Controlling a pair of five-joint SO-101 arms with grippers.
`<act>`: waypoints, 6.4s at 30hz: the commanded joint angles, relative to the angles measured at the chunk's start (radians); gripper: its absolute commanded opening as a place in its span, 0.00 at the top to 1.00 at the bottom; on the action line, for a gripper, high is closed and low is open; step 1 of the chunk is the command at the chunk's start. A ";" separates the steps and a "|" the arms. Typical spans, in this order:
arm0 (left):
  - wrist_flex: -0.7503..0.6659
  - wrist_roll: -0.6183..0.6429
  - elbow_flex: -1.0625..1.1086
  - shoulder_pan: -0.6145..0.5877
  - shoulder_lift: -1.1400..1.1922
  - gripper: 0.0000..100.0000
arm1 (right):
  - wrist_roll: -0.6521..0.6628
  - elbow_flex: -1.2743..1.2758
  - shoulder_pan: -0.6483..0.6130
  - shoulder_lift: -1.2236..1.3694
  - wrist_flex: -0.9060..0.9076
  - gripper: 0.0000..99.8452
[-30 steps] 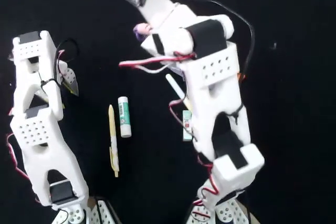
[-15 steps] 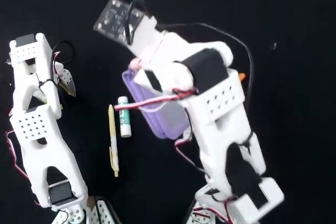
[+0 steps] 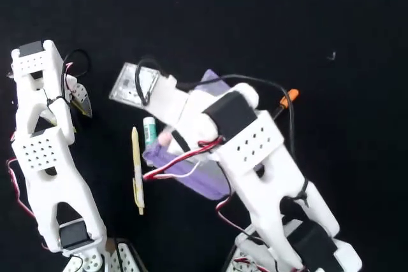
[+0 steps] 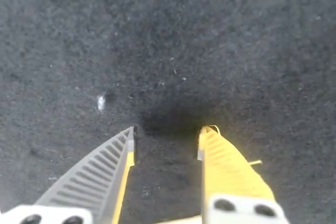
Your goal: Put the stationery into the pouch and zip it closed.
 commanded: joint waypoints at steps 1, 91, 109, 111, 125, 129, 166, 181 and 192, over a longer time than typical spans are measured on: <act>-0.003 -0.058 -0.041 -0.019 0.006 0.79 | 0.012 0.160 0.012 -0.076 -0.100 0.99; -0.939 -0.919 1.526 0.403 -1.521 0.79 | -0.048 1.082 0.443 -0.728 -0.947 0.99; -0.990 -0.918 1.991 0.769 -2.197 0.79 | -0.048 1.082 0.443 -0.730 -0.947 0.99; -0.991 -0.916 2.043 0.769 -2.291 0.79 | -0.046 1.082 0.443 -0.730 -0.947 0.99; -1.235 -0.919 2.370 0.808 -2.668 0.79 | -0.046 1.078 0.443 -0.734 -0.939 0.99; -1.244 -0.922 2.390 0.875 -2.668 0.79 | -0.046 1.078 0.443 -0.734 -0.939 0.99; -1.444 -0.870 1.986 0.881 -1.792 0.79 | -0.046 1.047 0.443 -0.736 -0.888 0.99; -1.565 -0.876 1.985 0.895 -1.699 0.79 | -0.046 1.047 0.443 -0.736 -0.884 0.99; -1.567 -0.868 1.804 0.831 -1.402 0.79 | -0.046 1.047 0.443 -0.736 -0.884 0.99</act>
